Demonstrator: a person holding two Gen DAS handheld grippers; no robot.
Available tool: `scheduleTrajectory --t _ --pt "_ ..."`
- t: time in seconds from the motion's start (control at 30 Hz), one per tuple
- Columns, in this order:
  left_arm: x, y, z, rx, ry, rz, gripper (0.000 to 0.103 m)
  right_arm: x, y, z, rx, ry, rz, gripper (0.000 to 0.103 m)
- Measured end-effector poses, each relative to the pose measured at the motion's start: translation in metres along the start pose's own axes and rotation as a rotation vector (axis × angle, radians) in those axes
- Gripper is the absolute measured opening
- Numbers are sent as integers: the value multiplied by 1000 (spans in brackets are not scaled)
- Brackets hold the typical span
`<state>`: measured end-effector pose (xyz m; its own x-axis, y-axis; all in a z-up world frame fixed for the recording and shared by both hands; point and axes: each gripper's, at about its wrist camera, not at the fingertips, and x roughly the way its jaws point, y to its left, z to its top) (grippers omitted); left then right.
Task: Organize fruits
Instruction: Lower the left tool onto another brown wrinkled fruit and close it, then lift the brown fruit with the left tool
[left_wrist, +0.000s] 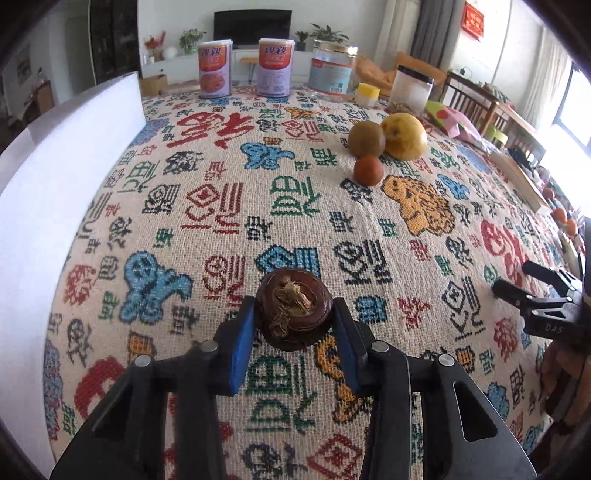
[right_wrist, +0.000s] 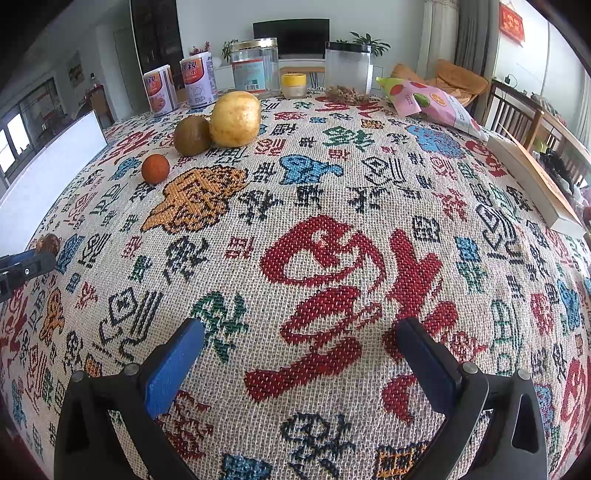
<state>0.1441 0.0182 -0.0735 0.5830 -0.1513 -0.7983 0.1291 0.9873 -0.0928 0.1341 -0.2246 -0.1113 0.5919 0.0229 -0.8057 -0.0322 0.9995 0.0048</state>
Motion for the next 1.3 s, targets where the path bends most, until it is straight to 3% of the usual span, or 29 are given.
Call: scheduleTrajectory --t 0.13,0.2,0.27,0.3,0.53,1.3 --pt "8 -2 -4 -1 -24 27 44 0 -1 0 0 0 1 103" --pt "10 -5 -4 23 -29 47 53 0 0 0 0 0 1 103" --pt "15 -8 -6 42 -31 81 86 0 0 0 0 0 0 103" --pt "18 -6 -7 39 -17 102 91 0 -1 0 0 0 0 103" --pt "22 -1 -6 11 -5 115 99 0 0 0 0 0 1 103" --pt "22 1 -6 9 -4 113 100 1 0 0 -4 2 -3 103"
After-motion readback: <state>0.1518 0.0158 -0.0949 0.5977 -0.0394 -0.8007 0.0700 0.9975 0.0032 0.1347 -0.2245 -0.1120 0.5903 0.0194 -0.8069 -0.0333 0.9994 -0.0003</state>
